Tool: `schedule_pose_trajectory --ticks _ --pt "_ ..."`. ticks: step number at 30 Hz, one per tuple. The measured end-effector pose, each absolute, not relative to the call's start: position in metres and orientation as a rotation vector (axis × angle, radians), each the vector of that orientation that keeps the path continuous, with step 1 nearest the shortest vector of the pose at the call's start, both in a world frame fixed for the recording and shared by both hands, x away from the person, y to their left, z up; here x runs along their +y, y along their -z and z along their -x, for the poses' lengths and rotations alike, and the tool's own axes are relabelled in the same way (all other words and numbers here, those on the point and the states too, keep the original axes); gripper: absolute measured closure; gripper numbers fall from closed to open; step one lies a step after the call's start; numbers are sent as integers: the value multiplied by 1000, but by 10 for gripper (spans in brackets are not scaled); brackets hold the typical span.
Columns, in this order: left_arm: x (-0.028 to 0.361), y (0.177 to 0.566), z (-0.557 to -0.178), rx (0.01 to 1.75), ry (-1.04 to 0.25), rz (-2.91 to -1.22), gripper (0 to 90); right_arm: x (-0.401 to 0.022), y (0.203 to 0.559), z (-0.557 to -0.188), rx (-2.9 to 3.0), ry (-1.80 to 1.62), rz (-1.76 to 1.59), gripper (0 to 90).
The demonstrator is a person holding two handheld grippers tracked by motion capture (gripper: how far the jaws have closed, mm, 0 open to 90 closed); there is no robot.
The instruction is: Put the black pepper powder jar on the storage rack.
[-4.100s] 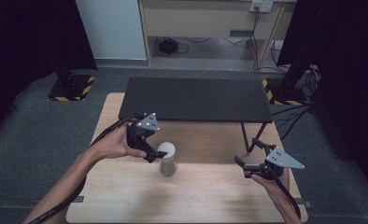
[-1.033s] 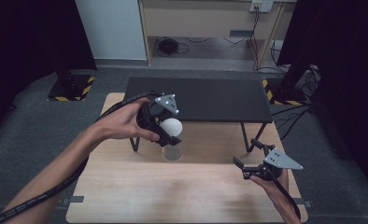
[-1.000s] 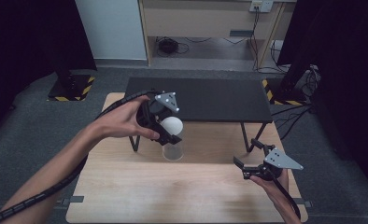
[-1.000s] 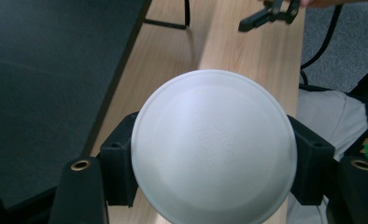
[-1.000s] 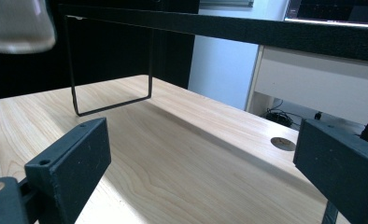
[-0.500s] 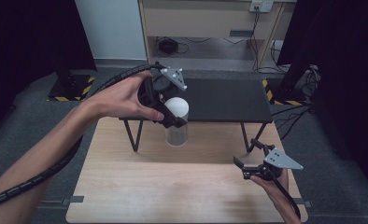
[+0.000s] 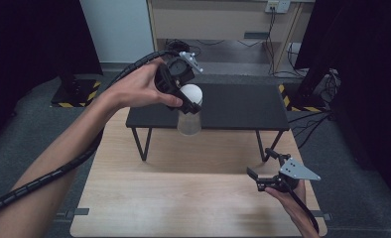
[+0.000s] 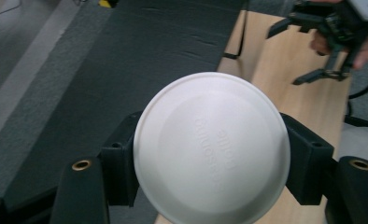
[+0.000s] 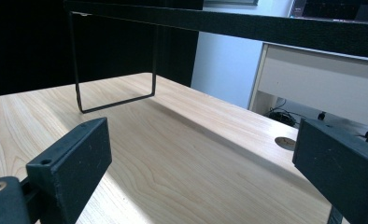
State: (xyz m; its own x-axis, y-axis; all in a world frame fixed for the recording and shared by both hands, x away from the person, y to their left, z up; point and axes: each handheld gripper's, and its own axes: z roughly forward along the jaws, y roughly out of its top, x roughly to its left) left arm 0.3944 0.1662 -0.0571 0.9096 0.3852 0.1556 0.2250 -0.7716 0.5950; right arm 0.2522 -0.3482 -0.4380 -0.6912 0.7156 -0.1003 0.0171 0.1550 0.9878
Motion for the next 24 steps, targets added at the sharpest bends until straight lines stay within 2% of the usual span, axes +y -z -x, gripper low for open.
schedule_pose_trajectory --ticks 8,24 --pt "179 63 -419 524 -347 -2433 331 -350 438 -252 1861 -1586 -699 44" --pt "193 63 -455 751 -407 -2369 332 -351 439 -253 1862 -1585 -708 44"
